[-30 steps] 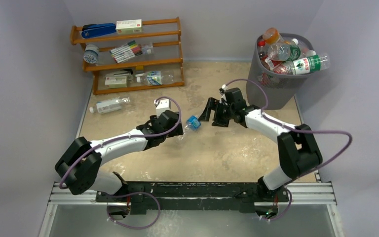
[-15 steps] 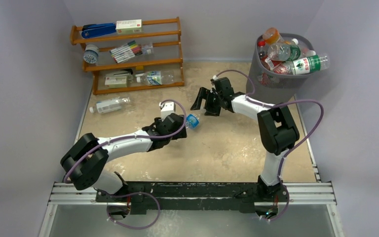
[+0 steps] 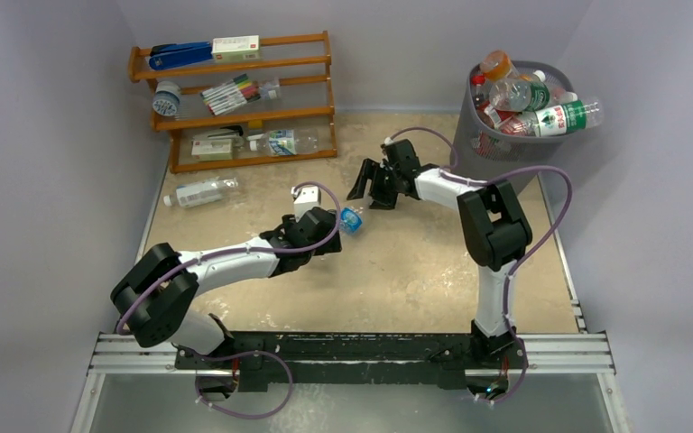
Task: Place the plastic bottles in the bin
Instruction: Pick up the plastic bottle at the center of the board, then place the plastic bottle in the trash bin.
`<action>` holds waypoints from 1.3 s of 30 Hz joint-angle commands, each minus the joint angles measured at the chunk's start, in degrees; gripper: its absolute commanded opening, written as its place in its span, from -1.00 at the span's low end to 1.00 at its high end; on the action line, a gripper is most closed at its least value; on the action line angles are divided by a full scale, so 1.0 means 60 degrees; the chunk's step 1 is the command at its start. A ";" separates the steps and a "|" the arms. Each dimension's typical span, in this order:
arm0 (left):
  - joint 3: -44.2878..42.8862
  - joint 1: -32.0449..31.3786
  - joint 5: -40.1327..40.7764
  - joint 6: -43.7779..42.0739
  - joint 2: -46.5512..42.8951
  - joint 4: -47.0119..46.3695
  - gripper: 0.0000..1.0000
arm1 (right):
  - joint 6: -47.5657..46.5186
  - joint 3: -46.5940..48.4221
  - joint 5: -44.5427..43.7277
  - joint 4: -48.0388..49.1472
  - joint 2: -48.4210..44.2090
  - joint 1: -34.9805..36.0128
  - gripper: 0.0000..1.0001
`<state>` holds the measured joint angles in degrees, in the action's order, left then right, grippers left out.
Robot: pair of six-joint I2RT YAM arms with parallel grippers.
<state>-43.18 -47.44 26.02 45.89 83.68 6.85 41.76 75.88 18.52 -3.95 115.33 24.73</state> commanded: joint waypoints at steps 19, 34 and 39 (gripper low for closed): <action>-0.1339 -0.0062 0.0395 -0.0214 -0.2448 0.2314 0.57 | -0.0967 0.1700 -0.1402 -0.1612 -0.2117 -0.0224 -0.50; -0.3191 -0.0067 0.0445 -0.0847 -0.2893 0.3452 0.58 | -0.2504 0.8869 -0.0954 -0.4803 -0.3555 -0.2862 -0.45; -0.2883 -0.0060 0.0336 -0.0738 -0.2863 0.3170 0.58 | -0.2250 1.0511 -0.0428 -0.4246 -0.3128 -0.4206 -0.42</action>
<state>-61.36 -47.79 28.03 42.22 66.72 27.35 28.49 133.38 11.60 -30.28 94.80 4.16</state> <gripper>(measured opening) 0.789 0.393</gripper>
